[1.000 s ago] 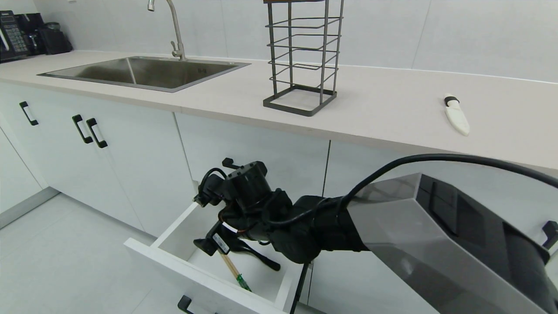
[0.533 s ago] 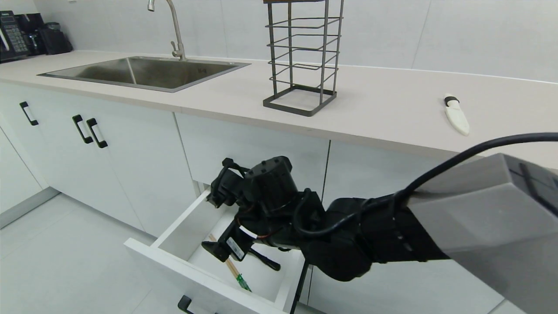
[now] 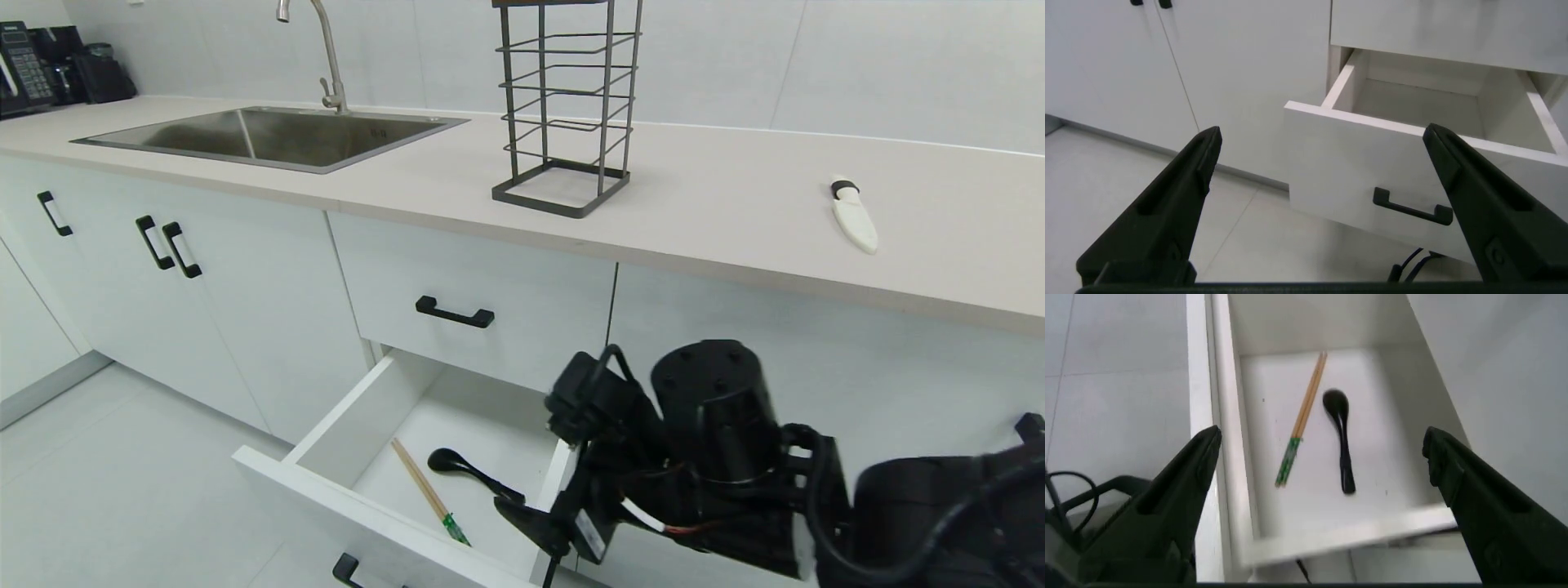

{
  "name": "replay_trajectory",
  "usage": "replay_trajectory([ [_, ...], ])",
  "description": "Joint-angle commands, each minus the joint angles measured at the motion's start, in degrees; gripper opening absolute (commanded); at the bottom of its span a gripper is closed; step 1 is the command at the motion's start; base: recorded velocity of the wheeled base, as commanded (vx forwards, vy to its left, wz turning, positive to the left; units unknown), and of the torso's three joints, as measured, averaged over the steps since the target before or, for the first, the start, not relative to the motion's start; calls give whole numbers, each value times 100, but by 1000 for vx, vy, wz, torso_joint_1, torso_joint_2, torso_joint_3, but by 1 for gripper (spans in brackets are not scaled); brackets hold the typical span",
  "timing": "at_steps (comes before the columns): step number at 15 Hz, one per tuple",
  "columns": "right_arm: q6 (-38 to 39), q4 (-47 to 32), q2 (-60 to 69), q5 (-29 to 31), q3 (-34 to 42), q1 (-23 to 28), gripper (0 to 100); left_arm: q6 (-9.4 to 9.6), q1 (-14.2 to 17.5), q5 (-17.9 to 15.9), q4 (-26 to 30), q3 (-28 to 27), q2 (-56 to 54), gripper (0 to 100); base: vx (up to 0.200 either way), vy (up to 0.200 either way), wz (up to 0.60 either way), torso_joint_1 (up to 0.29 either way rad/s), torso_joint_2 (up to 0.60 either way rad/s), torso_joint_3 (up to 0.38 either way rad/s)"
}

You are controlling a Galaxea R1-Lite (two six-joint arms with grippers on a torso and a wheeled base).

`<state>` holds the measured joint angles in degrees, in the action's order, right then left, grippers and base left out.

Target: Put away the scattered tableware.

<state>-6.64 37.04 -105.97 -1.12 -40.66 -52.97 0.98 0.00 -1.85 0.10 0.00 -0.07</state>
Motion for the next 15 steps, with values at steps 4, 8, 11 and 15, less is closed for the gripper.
replay_trajectory([
  [4, 49, 234, 1641, -72, 1490, 472, 100, -1, 0, 1, -1, 0, 7, 100, 0, 0, 0, 0, 0, 0],
  [8, 146, 58, 3575, -380, 2290, 1043, 100, -1, 0, 1, -1, 0, 7, 100, 0, 0, 0, 0, 0, 0],
  [11, 128, -381, 4902, -705, 2818, 1131, 100, -1, 0, 1, -1, 0, 7, 100, 0, 0, 0, 0, 0, 0],
  [15, 155, -706, 6422, -1030, 2967, 1377, 100, -1, 0, 1, -1, 0, 7, 100, 0, 0, 0, 0, 0, 0],
])
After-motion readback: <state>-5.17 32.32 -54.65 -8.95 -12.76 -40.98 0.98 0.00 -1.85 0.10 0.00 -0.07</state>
